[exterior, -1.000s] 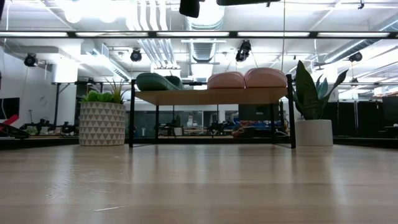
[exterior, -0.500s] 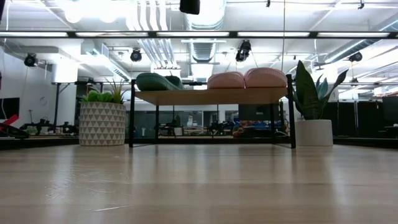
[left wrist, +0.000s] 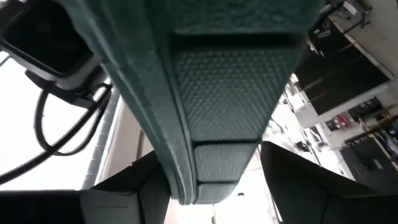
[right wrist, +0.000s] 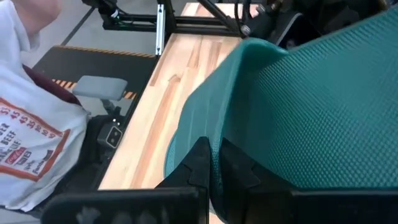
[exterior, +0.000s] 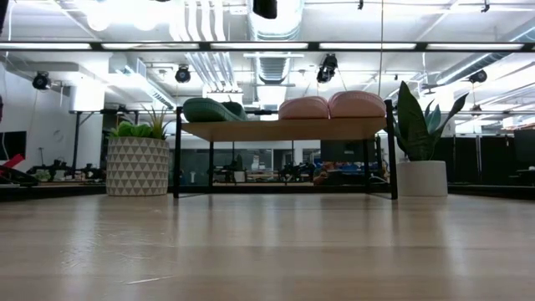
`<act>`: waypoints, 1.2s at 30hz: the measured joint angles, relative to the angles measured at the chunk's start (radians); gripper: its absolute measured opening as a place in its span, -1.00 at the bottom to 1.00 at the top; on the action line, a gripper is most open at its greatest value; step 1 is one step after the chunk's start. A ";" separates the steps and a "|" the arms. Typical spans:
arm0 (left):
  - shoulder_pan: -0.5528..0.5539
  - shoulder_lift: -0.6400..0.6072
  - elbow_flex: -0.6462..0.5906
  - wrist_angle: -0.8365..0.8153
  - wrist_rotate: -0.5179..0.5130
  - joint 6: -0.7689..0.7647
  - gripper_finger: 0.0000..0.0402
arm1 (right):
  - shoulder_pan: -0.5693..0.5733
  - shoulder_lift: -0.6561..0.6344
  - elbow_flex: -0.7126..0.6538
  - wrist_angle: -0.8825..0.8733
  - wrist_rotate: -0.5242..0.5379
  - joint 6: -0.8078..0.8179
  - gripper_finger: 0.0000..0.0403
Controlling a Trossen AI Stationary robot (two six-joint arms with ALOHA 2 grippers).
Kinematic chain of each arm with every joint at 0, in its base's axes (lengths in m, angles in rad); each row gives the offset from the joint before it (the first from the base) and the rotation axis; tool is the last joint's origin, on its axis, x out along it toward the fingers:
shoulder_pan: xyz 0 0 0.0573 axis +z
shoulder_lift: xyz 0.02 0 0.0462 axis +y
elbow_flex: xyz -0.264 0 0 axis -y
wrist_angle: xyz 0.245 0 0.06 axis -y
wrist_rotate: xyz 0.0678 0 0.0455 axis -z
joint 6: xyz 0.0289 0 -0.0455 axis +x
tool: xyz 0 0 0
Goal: Pick and place slides into the shelf
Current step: Put the blue slides on the shelf
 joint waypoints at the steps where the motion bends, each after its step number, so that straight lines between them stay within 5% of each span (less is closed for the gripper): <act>1: 0.000 0.000 0.000 0.000 0.012 0.000 0.09 | 0.000 0.003 0.000 -0.002 -0.001 0.000 -0.96; 6: 0.000 0.000 0.005 0.000 0.026 -0.028 -0.08 | 0.000 0.003 0.000 -0.001 -0.003 -0.001 -0.96; 12: 0.000 0.000 0.010 -0.006 -0.003 -0.077 -0.74 | -0.001 0.003 0.000 0.000 -0.005 0.000 -0.96; 21: -0.001 0.000 0.008 -0.005 -0.047 -0.135 -0.76 | -0.001 0.003 0.005 0.020 0.026 -0.092 -0.88; 36: -0.014 -0.070 -0.015 0.030 -0.290 -0.183 -0.76 | -0.001 -0.002 0.096 0.014 0.310 -0.181 -0.10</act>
